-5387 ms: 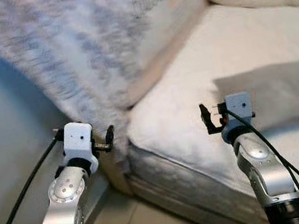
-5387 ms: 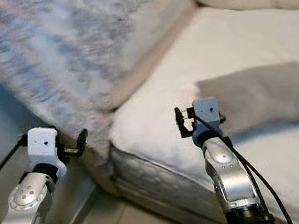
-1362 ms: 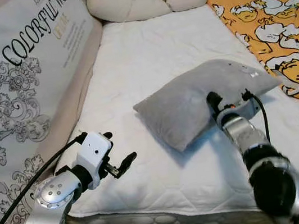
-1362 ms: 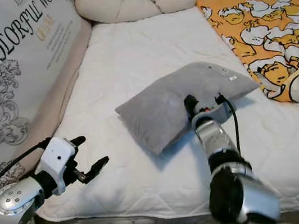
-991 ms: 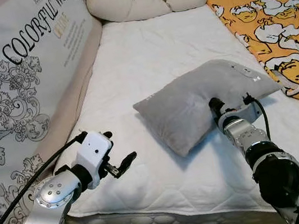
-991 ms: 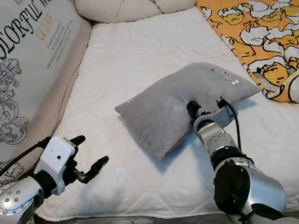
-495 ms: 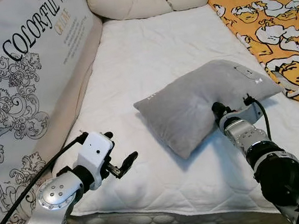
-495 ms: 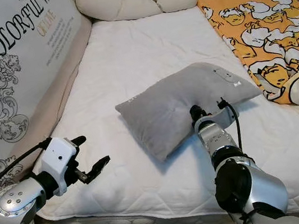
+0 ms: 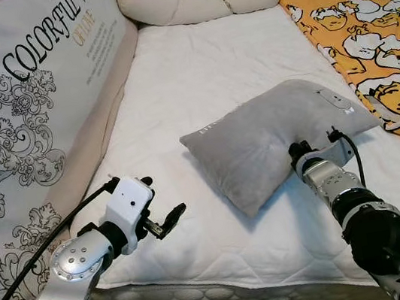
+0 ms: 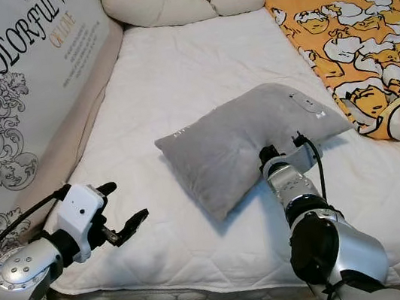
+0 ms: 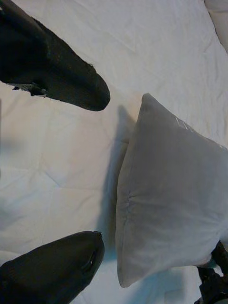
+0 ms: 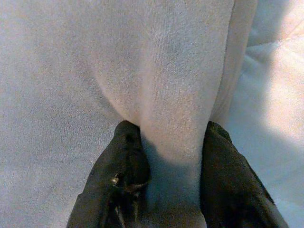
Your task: Clean up the room
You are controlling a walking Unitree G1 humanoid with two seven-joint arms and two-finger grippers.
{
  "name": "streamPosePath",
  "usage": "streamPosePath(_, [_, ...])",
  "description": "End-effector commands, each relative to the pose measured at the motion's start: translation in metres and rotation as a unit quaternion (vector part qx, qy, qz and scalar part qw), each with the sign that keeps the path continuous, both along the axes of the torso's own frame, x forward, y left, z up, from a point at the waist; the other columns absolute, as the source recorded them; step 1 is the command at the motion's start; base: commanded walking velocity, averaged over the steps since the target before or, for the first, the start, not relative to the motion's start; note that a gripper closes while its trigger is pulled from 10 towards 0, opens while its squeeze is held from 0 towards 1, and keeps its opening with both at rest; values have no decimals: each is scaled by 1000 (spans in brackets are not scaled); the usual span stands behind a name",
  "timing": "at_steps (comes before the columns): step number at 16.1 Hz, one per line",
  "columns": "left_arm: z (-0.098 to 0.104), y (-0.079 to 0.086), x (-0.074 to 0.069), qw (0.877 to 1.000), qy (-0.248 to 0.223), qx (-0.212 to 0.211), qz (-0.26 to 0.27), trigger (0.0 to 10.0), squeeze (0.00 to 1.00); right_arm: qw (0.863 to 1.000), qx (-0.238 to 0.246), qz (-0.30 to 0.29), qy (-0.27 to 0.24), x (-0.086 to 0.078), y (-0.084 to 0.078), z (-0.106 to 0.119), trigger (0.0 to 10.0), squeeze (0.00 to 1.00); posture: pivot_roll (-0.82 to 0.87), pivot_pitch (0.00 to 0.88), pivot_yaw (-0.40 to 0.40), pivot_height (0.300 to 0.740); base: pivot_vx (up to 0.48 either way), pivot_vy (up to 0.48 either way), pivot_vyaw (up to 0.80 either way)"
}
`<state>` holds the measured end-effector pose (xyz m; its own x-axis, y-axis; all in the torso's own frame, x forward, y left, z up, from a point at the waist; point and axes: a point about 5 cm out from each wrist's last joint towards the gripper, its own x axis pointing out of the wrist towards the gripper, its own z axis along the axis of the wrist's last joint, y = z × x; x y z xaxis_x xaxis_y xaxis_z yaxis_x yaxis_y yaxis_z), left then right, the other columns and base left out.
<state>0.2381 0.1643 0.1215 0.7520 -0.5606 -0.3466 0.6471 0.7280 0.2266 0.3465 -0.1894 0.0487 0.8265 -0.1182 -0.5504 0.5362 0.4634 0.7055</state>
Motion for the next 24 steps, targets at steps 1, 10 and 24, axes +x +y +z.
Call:
streamPosePath(1, [-3, -1, -1, 1000, 5, 0, 1, 10000, 0, 1000, -9, 5, 17, -1, -1, -2, 0, 0, 112, 0, 23, 740, 0, 0, 0])
streamPosePath(10, [-7, 3, -3, 1000, 8, -3, 16, 10000, 0, 998, -17, 51, -16, 20, 9, 27, 0, 0, 107, 0, 24, 740, 0, 0, 0])
streamPosePath(24, [38, 63, 38, 951, -109, -117, 265, 10000, 0, 879, 120, 361, -286, 39, 50, 159, 0, 0, 71, 0, 70, 740, 0, 0, 0])
